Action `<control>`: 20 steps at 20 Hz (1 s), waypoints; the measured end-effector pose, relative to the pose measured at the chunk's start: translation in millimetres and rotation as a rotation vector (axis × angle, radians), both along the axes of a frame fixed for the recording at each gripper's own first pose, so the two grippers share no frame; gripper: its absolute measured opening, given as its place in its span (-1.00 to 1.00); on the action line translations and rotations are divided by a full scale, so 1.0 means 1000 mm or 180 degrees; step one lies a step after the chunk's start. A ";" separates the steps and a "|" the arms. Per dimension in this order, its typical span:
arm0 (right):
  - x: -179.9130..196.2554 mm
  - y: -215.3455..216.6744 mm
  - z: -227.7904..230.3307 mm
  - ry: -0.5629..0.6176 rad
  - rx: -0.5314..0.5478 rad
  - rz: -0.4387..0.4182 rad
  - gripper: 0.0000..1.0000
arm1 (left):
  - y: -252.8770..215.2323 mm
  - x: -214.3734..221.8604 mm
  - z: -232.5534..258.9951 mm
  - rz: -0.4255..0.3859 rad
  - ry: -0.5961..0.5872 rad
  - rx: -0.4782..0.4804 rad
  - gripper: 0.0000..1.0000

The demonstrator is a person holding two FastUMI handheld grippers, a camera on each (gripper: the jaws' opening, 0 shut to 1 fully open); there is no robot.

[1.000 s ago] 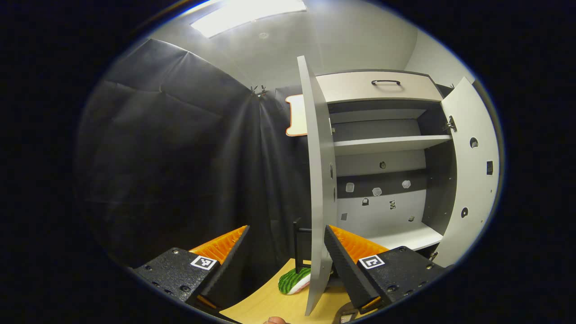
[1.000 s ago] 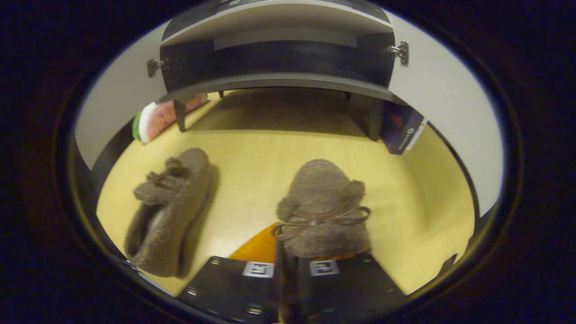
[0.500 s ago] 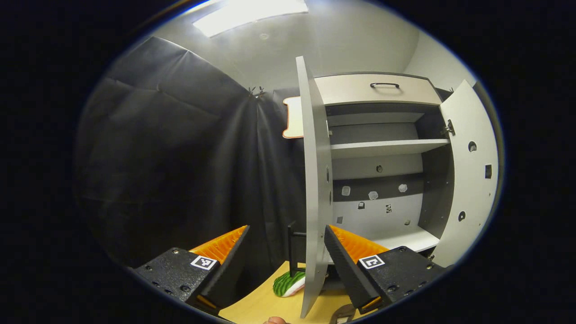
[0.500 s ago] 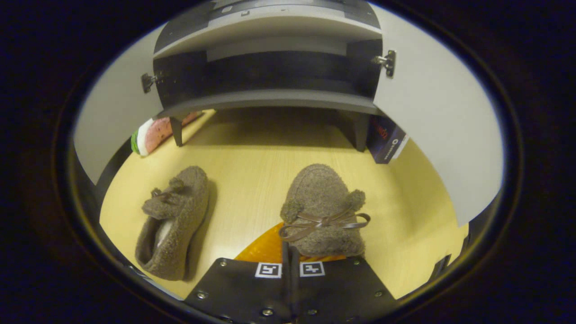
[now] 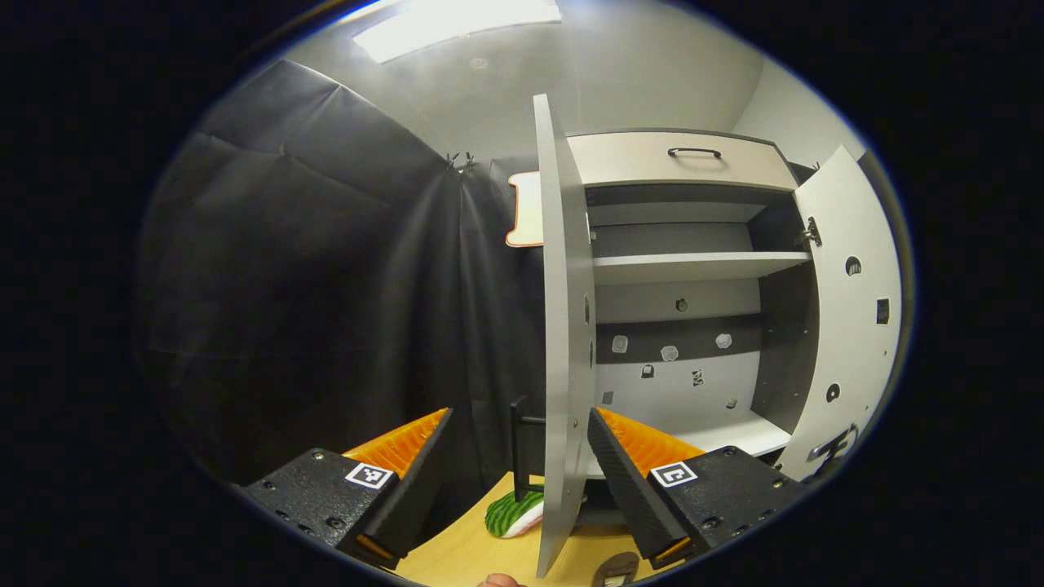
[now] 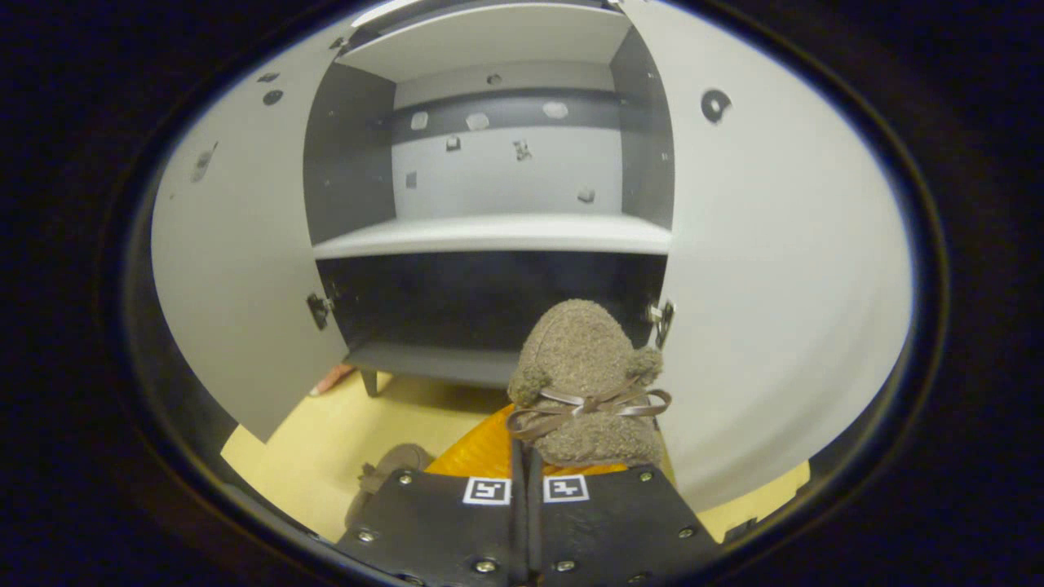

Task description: Grab one shoe with the right hand and put it into the shoe cabinet, grab the other shoe with the left hand and put it into the shoe cabinet; then close the right door with the right hand and the left door with the left hand.

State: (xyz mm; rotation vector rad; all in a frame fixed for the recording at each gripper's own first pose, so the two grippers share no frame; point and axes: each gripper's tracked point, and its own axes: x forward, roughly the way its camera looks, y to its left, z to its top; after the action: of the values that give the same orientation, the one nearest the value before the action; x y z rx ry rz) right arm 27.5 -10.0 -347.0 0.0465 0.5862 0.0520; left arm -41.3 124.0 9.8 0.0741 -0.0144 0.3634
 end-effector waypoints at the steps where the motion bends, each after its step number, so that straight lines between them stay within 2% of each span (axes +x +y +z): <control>1: 0.012 0.001 0.016 -0.0109 -0.0019 0.0040 -0.99 | -0.001 0.000 -0.001 -0.0021 0.0010 -0.0005 0.97; 6: 0.091 -0.001 0.089 -0.0597 -0.0073 0.0107 -0.99 | -0.005 -0.005 -0.008 -0.0026 0.0007 -0.0047 0.98; 10: 0.169 -0.007 0.113 -0.0808 -0.0221 0.0112 -0.99 | -0.005 -0.015 -0.015 0.0015 0.0029 -0.0088 0.97; 14: 0.234 -0.009 0.109 -0.0841 -0.0251 0.0047 -0.99 | 0.003 -0.027 -0.027 0.0166 0.0108 -0.0156 0.97; 20: 0.298 -0.013 0.083 -0.0675 -0.0223 -0.0077 -0.99 | 0.030 -0.054 -0.030 0.0569 0.0169 -0.0095 0.98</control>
State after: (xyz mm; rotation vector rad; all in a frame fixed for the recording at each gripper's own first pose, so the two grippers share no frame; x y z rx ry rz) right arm 325.5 -23.1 -263.5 -0.0199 0.3751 0.0126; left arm -94.9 153.8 -20.5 0.0557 0.0505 0.5401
